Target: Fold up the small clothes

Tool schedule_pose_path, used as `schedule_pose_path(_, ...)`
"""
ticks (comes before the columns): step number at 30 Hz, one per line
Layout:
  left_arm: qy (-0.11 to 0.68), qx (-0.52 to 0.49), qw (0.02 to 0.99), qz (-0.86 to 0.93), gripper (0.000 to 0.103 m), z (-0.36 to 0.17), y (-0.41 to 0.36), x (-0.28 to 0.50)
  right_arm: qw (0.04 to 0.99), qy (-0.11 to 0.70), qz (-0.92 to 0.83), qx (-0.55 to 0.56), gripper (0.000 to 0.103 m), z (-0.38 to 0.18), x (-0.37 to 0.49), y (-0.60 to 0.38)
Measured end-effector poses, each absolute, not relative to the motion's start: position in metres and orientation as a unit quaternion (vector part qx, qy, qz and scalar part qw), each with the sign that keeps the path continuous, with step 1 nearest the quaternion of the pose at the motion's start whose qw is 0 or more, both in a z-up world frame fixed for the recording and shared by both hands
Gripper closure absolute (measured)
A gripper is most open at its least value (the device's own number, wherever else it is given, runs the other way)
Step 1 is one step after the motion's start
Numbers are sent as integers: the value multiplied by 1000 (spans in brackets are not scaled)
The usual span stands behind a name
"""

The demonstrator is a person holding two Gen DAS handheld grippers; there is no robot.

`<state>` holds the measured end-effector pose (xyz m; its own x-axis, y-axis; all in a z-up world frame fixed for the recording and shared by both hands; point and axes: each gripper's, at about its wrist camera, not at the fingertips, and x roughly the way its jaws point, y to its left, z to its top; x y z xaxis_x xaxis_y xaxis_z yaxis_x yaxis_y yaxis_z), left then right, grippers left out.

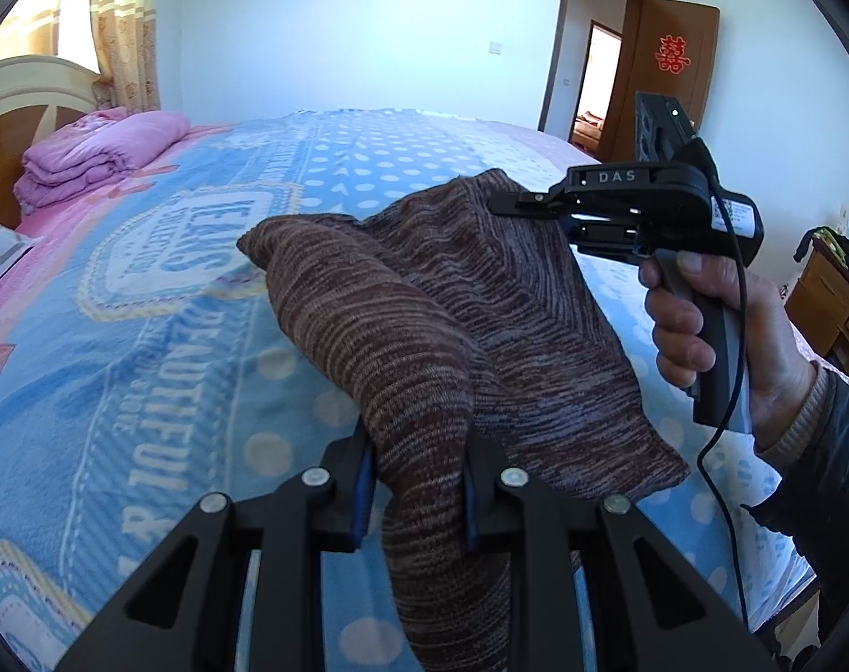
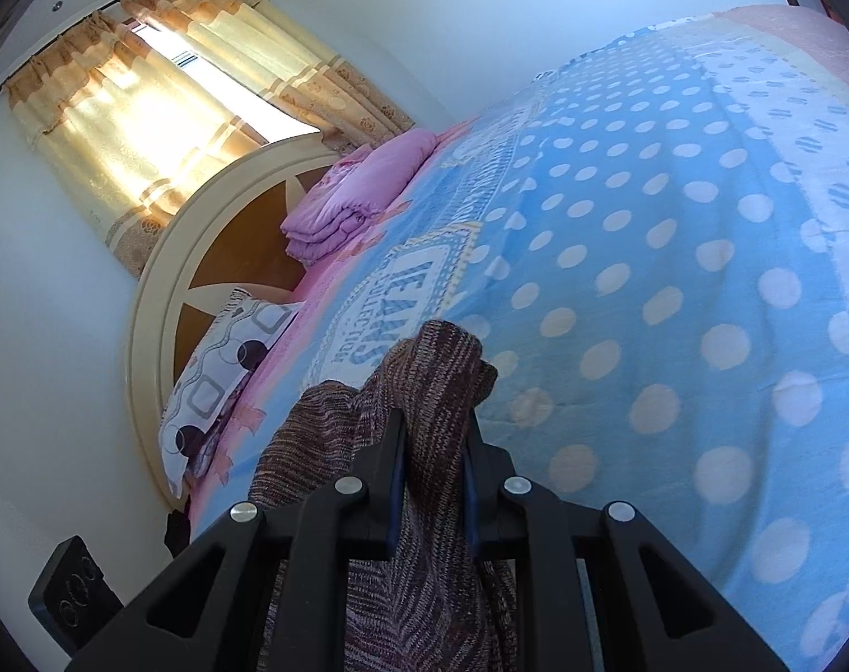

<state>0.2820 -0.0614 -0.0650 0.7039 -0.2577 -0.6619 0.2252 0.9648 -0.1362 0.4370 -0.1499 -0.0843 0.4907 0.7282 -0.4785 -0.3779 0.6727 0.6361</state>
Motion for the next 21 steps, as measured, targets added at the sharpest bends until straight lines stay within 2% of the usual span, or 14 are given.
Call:
schedule_pose_path(9,366,-18,924,-111,78,-70,-67,271,821,388,354,225,86,-89,426,-109)
schedule_pose_path(21,365,-28,927,-85,78,-72,-32,254,807,397,382,213,86,-90,425,-55)
